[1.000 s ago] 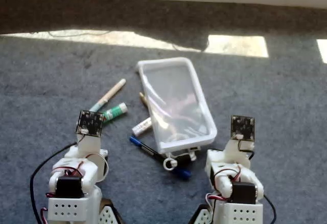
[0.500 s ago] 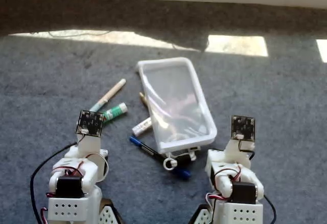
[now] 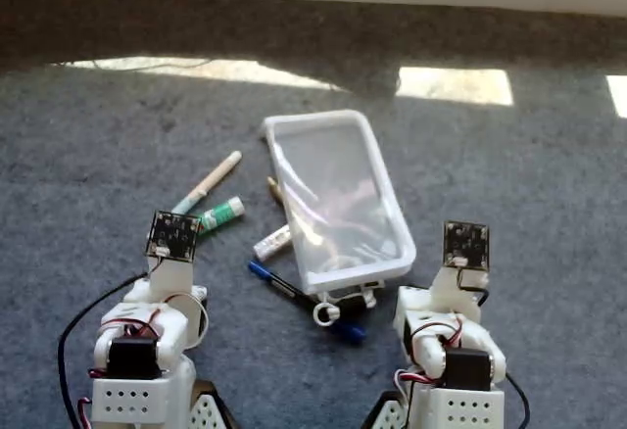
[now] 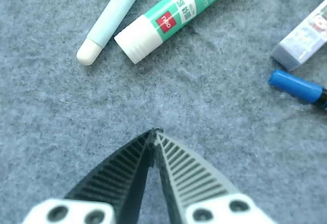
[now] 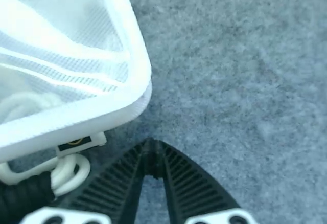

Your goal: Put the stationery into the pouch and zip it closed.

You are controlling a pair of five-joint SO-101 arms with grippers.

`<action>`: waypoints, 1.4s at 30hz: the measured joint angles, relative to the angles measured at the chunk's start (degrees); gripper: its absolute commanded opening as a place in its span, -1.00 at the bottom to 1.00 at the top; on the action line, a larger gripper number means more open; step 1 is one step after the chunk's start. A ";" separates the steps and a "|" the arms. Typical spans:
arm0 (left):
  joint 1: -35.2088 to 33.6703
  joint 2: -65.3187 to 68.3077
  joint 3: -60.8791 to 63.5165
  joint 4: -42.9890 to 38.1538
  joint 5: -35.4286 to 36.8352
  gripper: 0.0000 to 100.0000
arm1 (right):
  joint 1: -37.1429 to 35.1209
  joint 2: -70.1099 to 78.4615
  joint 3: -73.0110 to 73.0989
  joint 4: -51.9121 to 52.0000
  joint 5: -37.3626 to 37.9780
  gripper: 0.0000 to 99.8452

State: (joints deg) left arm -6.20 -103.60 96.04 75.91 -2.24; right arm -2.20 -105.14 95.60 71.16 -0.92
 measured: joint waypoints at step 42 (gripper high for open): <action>0.00 0.00 0.00 0.00 0.00 -0.99 | 2.64 0.00 0.00 0.00 0.79 -0.99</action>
State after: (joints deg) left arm -6.20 -103.60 96.04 75.91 -2.24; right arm 0.44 -105.14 95.60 71.16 -0.13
